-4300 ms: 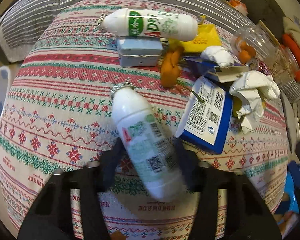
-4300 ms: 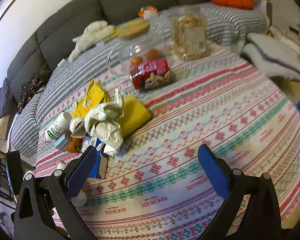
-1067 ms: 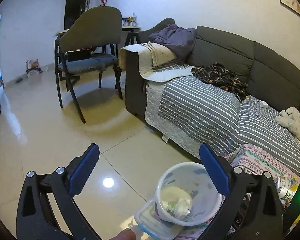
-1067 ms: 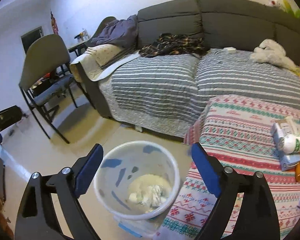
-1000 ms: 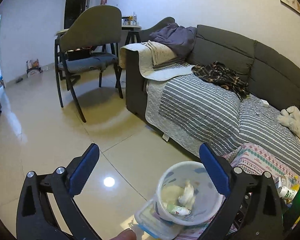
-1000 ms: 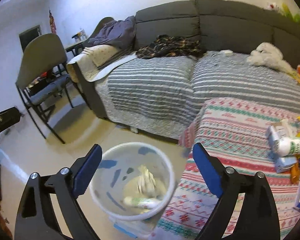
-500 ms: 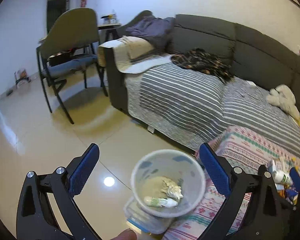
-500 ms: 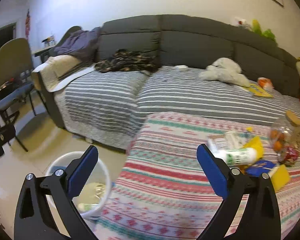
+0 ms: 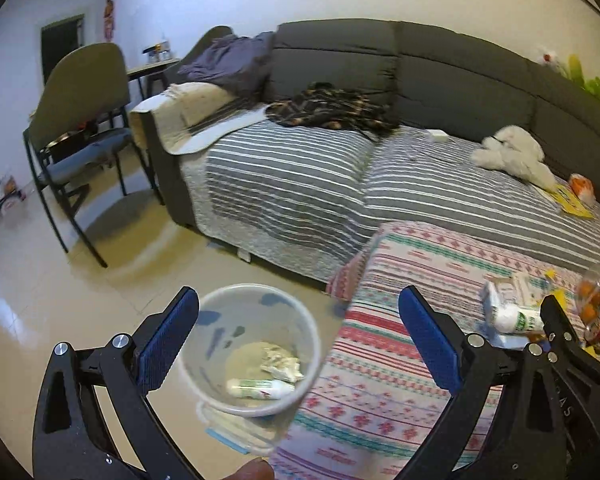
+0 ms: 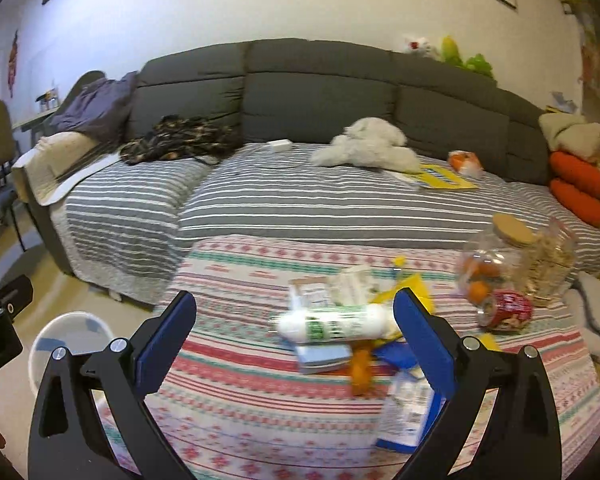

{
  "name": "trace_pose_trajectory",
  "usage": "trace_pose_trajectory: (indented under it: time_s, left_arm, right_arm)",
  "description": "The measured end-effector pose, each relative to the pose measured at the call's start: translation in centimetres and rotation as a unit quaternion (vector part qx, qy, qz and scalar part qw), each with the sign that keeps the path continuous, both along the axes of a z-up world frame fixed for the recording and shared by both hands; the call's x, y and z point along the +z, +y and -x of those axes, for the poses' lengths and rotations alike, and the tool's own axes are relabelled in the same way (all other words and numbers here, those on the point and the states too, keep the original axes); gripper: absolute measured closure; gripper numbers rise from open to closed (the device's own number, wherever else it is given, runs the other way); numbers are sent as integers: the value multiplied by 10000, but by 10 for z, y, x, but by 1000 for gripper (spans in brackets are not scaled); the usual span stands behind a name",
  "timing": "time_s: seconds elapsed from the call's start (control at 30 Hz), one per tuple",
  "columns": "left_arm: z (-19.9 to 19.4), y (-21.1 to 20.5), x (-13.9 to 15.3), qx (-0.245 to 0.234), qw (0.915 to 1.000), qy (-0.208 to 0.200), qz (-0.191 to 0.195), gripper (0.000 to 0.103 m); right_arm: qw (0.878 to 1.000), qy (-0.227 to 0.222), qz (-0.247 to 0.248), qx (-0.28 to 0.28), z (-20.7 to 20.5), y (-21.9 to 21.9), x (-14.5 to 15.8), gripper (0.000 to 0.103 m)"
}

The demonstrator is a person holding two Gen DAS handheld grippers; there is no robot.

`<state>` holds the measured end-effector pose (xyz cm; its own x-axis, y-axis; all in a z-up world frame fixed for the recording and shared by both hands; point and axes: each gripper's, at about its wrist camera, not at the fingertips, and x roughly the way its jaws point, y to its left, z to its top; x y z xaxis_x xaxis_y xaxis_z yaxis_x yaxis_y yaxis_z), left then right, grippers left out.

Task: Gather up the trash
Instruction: 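Grasp the blue snack box with the left tool while the right tool grasps the yellow sponge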

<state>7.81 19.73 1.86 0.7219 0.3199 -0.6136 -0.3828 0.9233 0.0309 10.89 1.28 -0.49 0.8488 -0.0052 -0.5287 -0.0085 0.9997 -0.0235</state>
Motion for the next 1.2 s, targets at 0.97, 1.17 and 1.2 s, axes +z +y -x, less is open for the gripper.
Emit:
trace_pose_trajectory:
  time_s: [0.97, 1.17, 1.2]
  left_arm:
    - [-60, -236, -104, -2844, 9426, 1727, 303, 7]
    - [-61, -272, -135, -3238, 9248, 1984, 248, 7]
    - [-61, -276, -139, -3275, 9231, 2006, 184, 7]
  right_arm:
    - [9745, 1086, -618, -1865, 0, -244, -35, 7]
    - [9668, 1631, -907, -1746, -14, -269, -57, 7]
    - [9648, 1714, -982, -1737, -16, -273, -60, 7]
